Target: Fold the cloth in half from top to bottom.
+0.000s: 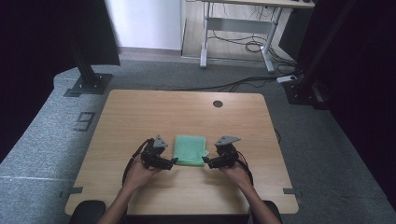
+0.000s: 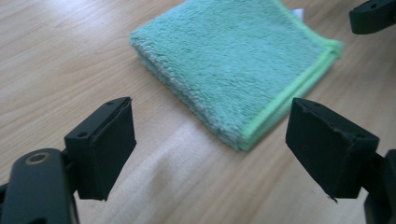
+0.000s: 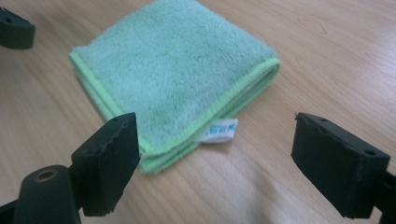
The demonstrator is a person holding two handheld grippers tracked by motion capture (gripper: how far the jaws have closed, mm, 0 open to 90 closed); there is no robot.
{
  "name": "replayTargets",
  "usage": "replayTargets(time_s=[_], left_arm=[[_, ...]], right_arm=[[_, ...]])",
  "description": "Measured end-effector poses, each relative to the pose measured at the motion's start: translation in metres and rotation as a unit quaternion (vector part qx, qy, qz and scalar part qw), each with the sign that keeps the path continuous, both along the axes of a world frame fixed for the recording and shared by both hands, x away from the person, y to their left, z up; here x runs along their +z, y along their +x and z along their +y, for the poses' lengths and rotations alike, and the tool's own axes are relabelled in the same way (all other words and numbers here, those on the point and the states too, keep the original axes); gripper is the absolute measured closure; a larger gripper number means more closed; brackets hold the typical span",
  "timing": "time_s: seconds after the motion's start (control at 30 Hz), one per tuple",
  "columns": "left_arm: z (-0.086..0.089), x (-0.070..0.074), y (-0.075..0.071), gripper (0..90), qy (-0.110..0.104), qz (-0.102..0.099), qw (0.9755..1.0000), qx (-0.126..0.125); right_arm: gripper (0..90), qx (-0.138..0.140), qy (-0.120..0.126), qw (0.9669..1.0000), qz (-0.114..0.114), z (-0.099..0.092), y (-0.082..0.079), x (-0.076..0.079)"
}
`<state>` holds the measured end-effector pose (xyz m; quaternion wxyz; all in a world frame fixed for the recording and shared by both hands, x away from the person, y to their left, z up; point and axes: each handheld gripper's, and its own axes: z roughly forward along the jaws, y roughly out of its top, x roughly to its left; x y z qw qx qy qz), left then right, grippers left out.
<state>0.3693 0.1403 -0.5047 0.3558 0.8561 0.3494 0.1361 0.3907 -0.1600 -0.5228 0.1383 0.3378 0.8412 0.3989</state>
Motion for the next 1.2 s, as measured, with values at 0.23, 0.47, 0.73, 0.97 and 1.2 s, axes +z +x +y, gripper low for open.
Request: replayTargets(time_s=[0.23,0.47,0.73,0.97,1.2], left_arm=[[0.015,0.006,-0.012,14.0,-0.018,0.002,0.9998,0.000],[0.032,0.007,-0.024,13.3,-0.015,-0.004,0.9999,0.007],[0.050,-0.001,-0.033,10.7,-0.010,-0.005,0.9997,0.020],[0.059,-0.009,-0.038,5.8,-0.002,-0.007,0.9996,0.029],[0.066,-0.021,-0.041,0.0,0.020,0.001,0.9992,0.035]], right_arm=[[13.4,-0.006,-0.001,1.0000,-0.006,-0.018,-0.011,0.007],[10.1,-0.014,-0.004,0.9998,-0.012,-0.033,-0.020,0.013],[5.8,-0.032,-0.006,0.9994,-0.013,-0.050,-0.029,0.012],[3.3,-0.053,-0.005,0.9986,-0.008,-0.067,-0.033,0.004],[1.7,-0.063,-0.016,0.9979,0.006,-0.076,-0.035,-0.010]])
